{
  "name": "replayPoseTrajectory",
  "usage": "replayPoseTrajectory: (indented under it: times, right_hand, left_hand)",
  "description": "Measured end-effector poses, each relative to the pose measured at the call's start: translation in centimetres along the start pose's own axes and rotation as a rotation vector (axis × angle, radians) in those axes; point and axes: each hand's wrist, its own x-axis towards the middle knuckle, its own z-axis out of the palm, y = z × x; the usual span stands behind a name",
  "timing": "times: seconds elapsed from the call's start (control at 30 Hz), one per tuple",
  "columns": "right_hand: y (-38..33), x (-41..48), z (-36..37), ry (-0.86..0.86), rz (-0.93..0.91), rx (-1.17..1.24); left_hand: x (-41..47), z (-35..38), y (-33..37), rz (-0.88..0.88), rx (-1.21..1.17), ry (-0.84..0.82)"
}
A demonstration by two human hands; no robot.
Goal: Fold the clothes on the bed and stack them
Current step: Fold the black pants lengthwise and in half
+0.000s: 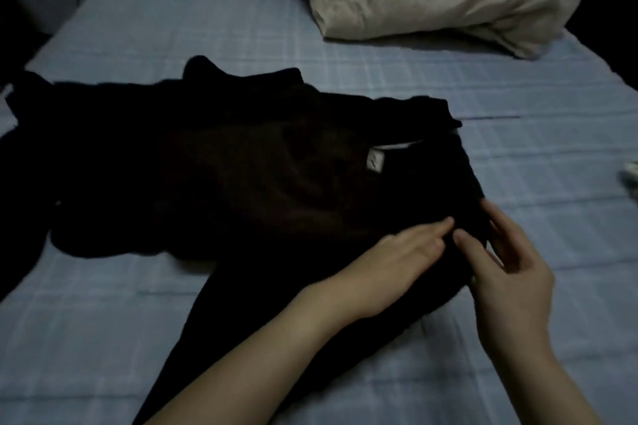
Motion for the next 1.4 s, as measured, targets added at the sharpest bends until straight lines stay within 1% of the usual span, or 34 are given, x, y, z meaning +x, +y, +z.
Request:
replayPoseTrajectory:
  times: [0.07, 0.1, 0.13, 0.17, 0.2, 0.3, 0.33, 0.37, 0.4, 0.43, 0.47, 0.5, 0.53, 0.6, 0.63, 0.7, 0.83, 0.87, 0.9, 0.97, 1.0, 1.1, 1.13, 1.2, 1.23, 1.27, 1.3, 1.37, 1.4]
  right_hand:
    - [3.6, -0.6, -2.8, 0.036, 0.137, -0.179]
    - [5.1, -0.7, -3.9, 0.039, 0.214, -0.276]
    - [6.3, -0.6, -4.5, 0.035, 0.274, -0.382]
    - [7.1, -0.3, -4.9, 0.024, 0.295, -0.490]
    - [7.5, 0.2, -5.1, 0.014, 0.272, -0.573]
    - [7.5, 1.9, -4.3, -0.014, 0.088, -0.670]
    - [7.4, 2.7, -3.9, -0.039, 0.024, -0.735]
    - [7.4, 3.5, -3.4, -0.071, -0.018, -0.818]
    - [7.6, 4.3, -3.0, -0.103, -0.037, -0.896]
    - [7.8, 5.2, -2.6, -0.135, -0.041, -0.958]
    - [8.1, 6.1, -2.3, -0.168, -0.035, -0.995]
    - [8.6, 6.8, -2.1, -0.197, -0.019, -1.003]
    - [9.1, 7.4, -2.0, -0.219, 0.001, -0.991]
    - [10.1, 8.0, -2.0, -0.236, 0.025, -0.937]
    - [10.4, 8.2, -2.1, -0.231, 0.025, -0.902]
    - [10.8, 8.6, -2.6, -0.209, 0.018, -0.828]
    - [10.4, 9.3, -3.6, -0.167, 0.004, -0.749]
    - [10.1, 9.3, -3.8, -0.157, -0.031, -0.742]
    - [9.7, 9.2, -4.1, -0.146, -0.078, -0.737]
    - [8.9, 9.0, -4.7, -0.120, -0.163, -0.740]
    - [8.4, 9.0, -5.3, -0.104, -0.200, -0.743]
    - [6.5, 9.5, -8.2, -0.046, -0.269, -0.764]
    - [5.8, 9.9, -9.6, -0.017, -0.289, -0.785]
    - [4.7, 11.3, -12.8, 0.067, -0.323, -0.845]
    - [4.3, 12.2, -14.6, 0.106, -0.303, -0.879]
    - [4.1, 13.1, -16.2, 0.121, -0.244, -0.919]
    - [4.2, 13.7, -17.5, 0.097, -0.155, -0.965]
    - [5.7, 13.5, -18.1, -0.018, -0.002, -1.132]
    - [6.8, 12.6, -17.7, -0.069, -0.008, -1.231]
  left_hand:
    - [-0.3, 2.4, -1.3, -0.030, 0.124, -0.087]
    - [-0.8, 2.8, -1.8, -0.017, 0.204, -0.079]
    - [-1.3, 2.5, -2.2, 0.002, 0.284, -0.038]
    - [-1.8, 1.8, -2.6, 0.025, 0.358, 0.025]
    - [-2.2, 0.8, -3.0, 0.052, 0.423, 0.109]
    - [-2.7, -4.0, -4.8, 0.132, 0.700, 0.415]
    - [-2.4, -6.1, -5.6, 0.112, 0.820, 0.508]
    - [-2.0, -8.2, -6.3, 0.045, 0.927, 0.585]
    - [-1.5, -10.2, -7.0, -0.069, 1.005, 0.629]
    - [-0.8, -12.0, -7.6, -0.206, 1.046, 0.635]
    - [0.1, -13.4, -8.3, -0.337, 1.061, 0.605]
    - [1.0, -14.5, -9.0, -0.432, 1.075, 0.541]
    - [2.0, -15.1, -9.9, -0.477, 1.096, 0.455]
    - [4.0, -15.5, -11.6, -0.479, 1.105, 0.306]
    - [4.9, -15.6, -12.4, -0.484, 1.062, 0.288]
    - [6.2, -16.4, -14.0, -0.553, 0.999, 0.328]
    - [6.4, -17.5, -16.4, -0.697, 1.239, 0.352]
    - [6.4, -17.7, -16.8, -0.712, 1.229, 0.350]
    - [6.4, -17.8, -16.9, -0.716, 1.161, 0.343]
    - [6.6, -17.5, -16.2, -0.657, 0.957, 0.345]
    - [6.8, -17.2, -15.4, -0.572, 0.894, 0.368]
    - [8.3, -15.6, -11.1, -0.229, 0.829, 0.491]
    - [9.1, -14.9, -9.4, -0.141, 0.794, 0.516]
    - [11.2, -13.2, -6.6, -0.022, 0.702, 0.565]
    - [12.5, -12.2, -5.6, 0.021, 0.654, 0.599]
    - [13.7, -11.2, -4.8, 0.056, 0.616, 0.632]
    - [14.9, -10.0, -4.4, 0.073, 0.599, 0.646]
    - [17.0, -7.5, -4.9, 0.007, 0.635, 0.581]
    - [17.8, -6.3, -5.7, -0.066, 0.676, 0.507]
